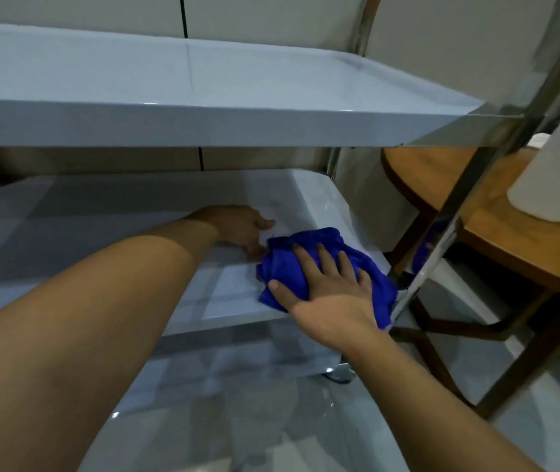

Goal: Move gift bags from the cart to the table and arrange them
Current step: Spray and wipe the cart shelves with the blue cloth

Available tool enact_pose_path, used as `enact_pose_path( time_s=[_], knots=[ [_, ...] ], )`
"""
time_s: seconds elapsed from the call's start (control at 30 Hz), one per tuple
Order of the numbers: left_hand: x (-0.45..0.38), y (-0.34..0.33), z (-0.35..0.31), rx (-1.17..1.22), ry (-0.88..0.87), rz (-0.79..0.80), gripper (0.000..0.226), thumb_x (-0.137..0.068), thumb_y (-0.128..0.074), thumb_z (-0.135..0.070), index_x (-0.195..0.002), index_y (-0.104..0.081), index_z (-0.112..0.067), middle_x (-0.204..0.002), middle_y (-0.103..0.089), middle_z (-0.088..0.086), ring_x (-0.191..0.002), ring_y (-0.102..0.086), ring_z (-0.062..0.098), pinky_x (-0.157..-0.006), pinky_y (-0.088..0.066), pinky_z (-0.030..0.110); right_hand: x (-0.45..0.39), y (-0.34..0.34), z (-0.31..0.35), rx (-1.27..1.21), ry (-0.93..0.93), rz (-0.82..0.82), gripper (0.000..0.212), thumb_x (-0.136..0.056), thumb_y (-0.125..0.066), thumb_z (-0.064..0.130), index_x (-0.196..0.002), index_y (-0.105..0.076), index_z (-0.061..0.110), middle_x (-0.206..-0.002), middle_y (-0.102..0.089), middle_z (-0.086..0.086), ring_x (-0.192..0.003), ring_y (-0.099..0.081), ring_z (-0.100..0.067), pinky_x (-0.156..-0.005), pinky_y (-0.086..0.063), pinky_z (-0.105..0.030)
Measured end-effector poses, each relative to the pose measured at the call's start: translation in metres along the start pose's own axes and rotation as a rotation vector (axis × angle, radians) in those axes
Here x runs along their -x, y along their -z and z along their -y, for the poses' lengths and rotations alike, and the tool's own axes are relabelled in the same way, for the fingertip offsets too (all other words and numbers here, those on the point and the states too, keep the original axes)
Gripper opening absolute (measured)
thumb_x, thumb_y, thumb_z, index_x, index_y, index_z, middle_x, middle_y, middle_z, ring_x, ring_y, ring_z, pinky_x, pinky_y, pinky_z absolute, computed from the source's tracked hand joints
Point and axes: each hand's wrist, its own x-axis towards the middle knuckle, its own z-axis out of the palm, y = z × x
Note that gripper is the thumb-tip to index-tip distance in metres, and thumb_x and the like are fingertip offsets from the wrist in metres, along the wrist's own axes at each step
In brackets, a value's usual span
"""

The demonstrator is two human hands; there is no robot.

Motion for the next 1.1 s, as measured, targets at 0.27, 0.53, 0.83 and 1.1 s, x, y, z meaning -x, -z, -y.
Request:
enact_pose_path(
  time_s=[0.27,0.53,0.83,1.1],
  knots=[
    [0.014,-0.013,-0.001,0.291,0.088,-0.277,0.067,-0.085,-0.064,-0.015,-0.149,-0.047,-0.024,-0.16,-0.036,0.003,-0.144,-0.038,0.024,-0.119,-0.033,0.036,0.033,-0.02,0.053,-0.037,0.102,0.014,0.077,-0.089,-0.028,0.081,-0.155,0.001,0.052,-0.169,0.004,0.006,-0.154,0.011,-0.03,-0.12,0.011,-0.06],
    [0.05,-0.006,0.063,0.301,0.15,-0.376,0.076,-0.079,-0.083,-0.044,-0.144,-0.054,-0.017,-0.152,-0.048,0.005,-0.136,-0.048,0.025,-0.113,-0.039,0.033,0.007,-0.015,0.07,-0.024,0.054,0.046,0.083,-0.082,-0.025,0.091,-0.153,-0.009,0.052,-0.169,0.001,0.007,-0.154,0.006,-0.033,-0.118,0.003,-0.064],
    [0.061,0.003,0.142,0.187,0.228,-0.259,0.096,-0.081,-0.07,-0.065,-0.157,-0.033,-0.02,-0.164,-0.028,0.003,-0.147,-0.032,0.025,-0.116,-0.028,0.03,-0.072,-0.015,0.078,0.017,0.105,-0.062,0.088,-0.078,-0.022,0.094,-0.154,-0.012,0.049,-0.168,-0.006,0.004,-0.152,-0.006,-0.036,-0.116,-0.009,-0.068],
    [0.043,0.006,0.151,0.074,0.215,-0.213,0.087,-0.086,-0.063,-0.064,-0.157,-0.033,-0.025,-0.164,-0.026,-0.001,-0.147,-0.03,0.023,-0.113,-0.025,0.025,-0.194,-0.02,0.092,0.023,0.078,-0.127,0.092,-0.079,-0.026,0.094,-0.156,-0.014,0.044,-0.168,-0.012,0.002,-0.152,-0.009,-0.038,-0.115,-0.011,-0.07]
  ],
)
